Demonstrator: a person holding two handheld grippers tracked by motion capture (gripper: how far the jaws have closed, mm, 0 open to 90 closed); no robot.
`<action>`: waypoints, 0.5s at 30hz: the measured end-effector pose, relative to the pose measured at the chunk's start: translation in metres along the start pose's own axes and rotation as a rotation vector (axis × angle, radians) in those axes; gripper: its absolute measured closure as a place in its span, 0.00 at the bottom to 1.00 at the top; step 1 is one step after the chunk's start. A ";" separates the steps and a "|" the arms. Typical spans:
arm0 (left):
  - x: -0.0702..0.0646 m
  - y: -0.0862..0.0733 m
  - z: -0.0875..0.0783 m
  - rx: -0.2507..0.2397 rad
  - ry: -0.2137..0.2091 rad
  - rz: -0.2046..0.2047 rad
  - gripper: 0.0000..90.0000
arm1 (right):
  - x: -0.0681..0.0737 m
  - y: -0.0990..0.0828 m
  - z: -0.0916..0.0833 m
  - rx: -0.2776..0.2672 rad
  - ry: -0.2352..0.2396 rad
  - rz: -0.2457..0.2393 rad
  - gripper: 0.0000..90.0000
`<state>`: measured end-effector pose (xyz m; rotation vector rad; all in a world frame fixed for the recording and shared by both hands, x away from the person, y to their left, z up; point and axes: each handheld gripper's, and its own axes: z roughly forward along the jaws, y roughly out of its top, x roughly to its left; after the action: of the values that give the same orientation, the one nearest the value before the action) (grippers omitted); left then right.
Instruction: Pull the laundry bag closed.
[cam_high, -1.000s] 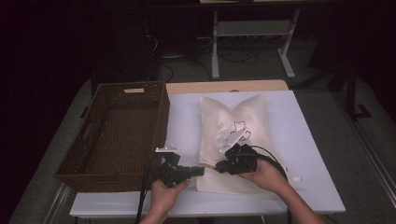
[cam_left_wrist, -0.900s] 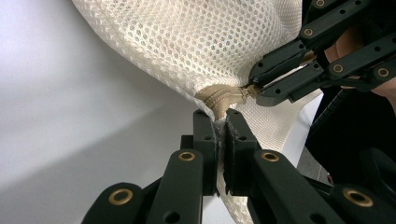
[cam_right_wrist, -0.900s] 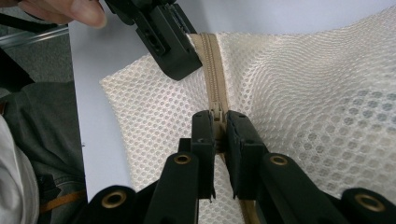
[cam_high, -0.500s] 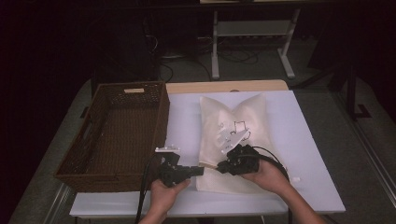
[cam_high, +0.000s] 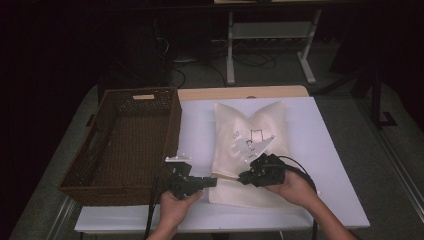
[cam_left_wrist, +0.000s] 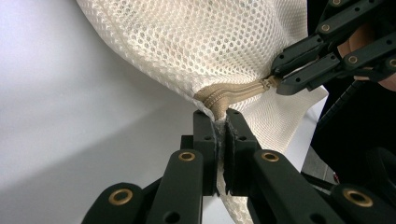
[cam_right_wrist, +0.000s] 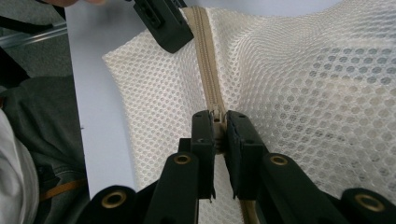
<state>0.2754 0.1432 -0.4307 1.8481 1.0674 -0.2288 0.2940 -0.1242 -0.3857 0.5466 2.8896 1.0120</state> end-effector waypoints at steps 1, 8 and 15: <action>0.000 0.000 0.000 0.002 0.001 0.003 0.95 | 0.000 0.000 0.000 0.000 0.001 0.001 0.91; 0.002 -0.001 -0.003 -0.001 0.025 0.003 0.95 | -0.002 -0.002 -0.009 0.019 -0.010 0.006 0.91; 0.002 -0.003 -0.002 0.008 0.035 0.011 0.95 | -0.006 -0.006 -0.017 0.032 -0.019 0.008 0.91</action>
<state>0.2737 0.1464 -0.4327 1.8709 1.0818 -0.1953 0.2951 -0.1404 -0.3766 0.5661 2.8938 0.9579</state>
